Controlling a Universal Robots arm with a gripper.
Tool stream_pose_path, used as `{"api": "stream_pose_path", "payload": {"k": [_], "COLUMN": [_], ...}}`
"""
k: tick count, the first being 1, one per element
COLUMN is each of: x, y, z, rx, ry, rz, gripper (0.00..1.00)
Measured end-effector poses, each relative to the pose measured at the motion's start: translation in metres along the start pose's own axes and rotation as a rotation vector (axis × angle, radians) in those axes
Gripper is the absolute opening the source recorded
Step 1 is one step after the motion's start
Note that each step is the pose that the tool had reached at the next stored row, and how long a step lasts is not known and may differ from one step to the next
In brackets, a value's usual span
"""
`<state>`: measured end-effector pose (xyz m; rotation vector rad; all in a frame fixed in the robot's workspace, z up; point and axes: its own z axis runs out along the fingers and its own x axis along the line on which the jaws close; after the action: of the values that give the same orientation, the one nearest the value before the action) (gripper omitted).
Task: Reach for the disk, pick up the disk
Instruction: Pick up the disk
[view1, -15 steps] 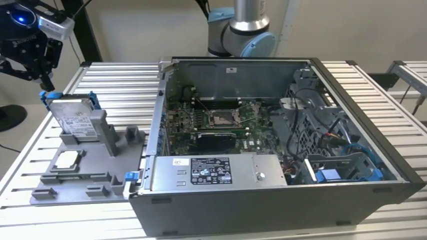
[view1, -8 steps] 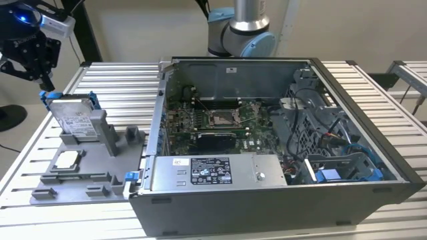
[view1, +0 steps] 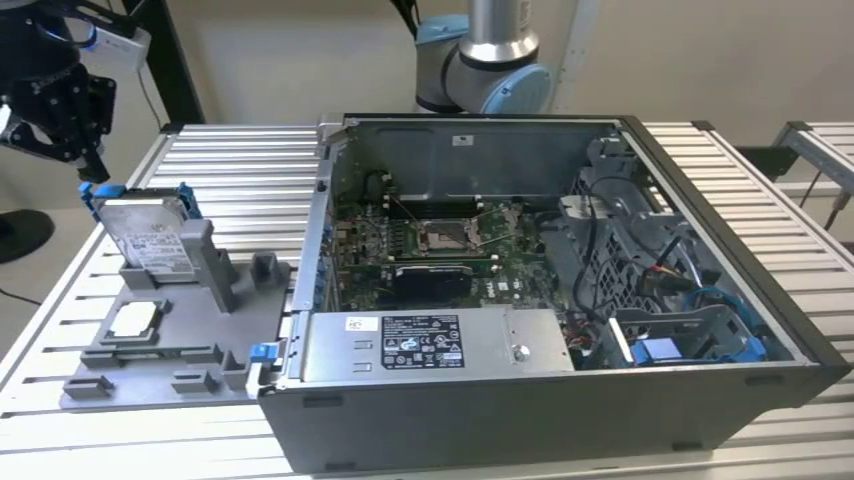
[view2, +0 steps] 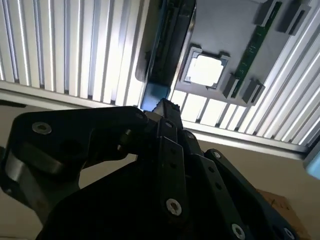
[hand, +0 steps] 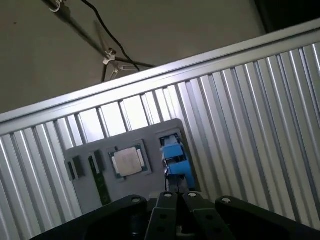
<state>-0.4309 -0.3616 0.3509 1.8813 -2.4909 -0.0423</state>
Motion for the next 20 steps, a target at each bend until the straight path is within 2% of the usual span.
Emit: {"api": "stream_pose_path", "payload": {"k": [7, 15, 20], "x": [0.0, -0.0007, -0.0015], "y": [-0.0001, -0.0021, -0.0051], "z": [0.0002, 0.004, 0.0061], "rx": [0.0067, 0.0089, 0.009], "ry": [0.0019, 0.0032, 0.0036], "rz": [-0.116, -0.177, -0.192], "gripper": [0.0, 0.0, 0.0]}}
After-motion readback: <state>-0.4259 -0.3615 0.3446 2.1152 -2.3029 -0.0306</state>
